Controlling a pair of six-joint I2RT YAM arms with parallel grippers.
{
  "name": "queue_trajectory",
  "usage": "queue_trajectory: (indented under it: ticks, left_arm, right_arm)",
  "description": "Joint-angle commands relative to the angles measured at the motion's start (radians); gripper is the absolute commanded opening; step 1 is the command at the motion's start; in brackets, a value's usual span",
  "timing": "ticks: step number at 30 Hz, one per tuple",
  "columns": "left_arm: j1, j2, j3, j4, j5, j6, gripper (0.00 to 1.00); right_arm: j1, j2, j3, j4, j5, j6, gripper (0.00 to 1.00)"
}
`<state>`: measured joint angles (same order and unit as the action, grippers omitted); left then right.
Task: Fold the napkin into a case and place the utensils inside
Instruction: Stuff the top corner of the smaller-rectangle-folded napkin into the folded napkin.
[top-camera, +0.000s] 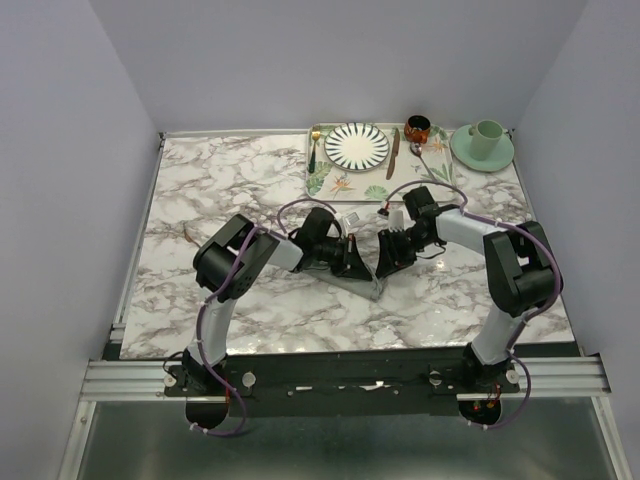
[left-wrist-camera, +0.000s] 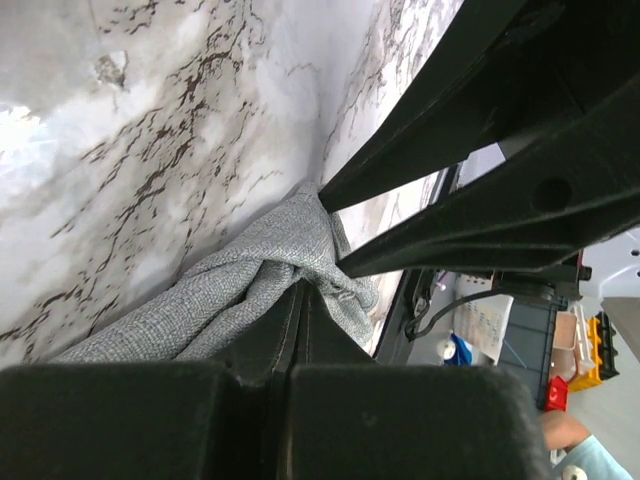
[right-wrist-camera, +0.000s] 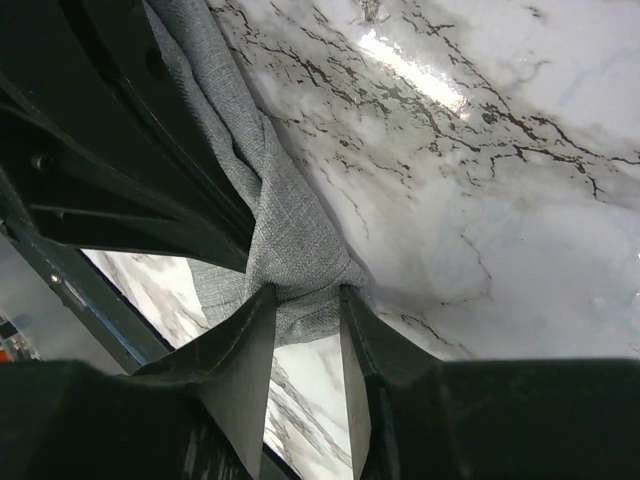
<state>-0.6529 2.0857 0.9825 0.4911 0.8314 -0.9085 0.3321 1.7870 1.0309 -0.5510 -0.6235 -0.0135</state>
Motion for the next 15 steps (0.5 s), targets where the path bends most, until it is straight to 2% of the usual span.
queue_trajectory:
  ticks: [1,4,11,15]
  left_arm:
    - [-0.024,0.000,0.010,-0.039,-0.132,0.005,0.00]
    - [-0.022,0.010,0.010,-0.039,-0.144,0.000,0.00]
    - [-0.001,0.008,-0.007,-0.152,-0.216,0.039,0.00]
    - [0.001,-0.028,-0.022,-0.100,-0.166,0.054,0.00]
  right_arm:
    - [0.010,-0.029,-0.032,-0.012,-0.025,0.010,0.41]
    - [0.010,-0.043,-0.035,-0.013,-0.018,0.010,0.43]
    - [-0.008,-0.069,-0.028,-0.040,0.018,0.009,0.43]
    - [-0.022,-0.089,-0.008,-0.063,0.001,0.006,0.42]
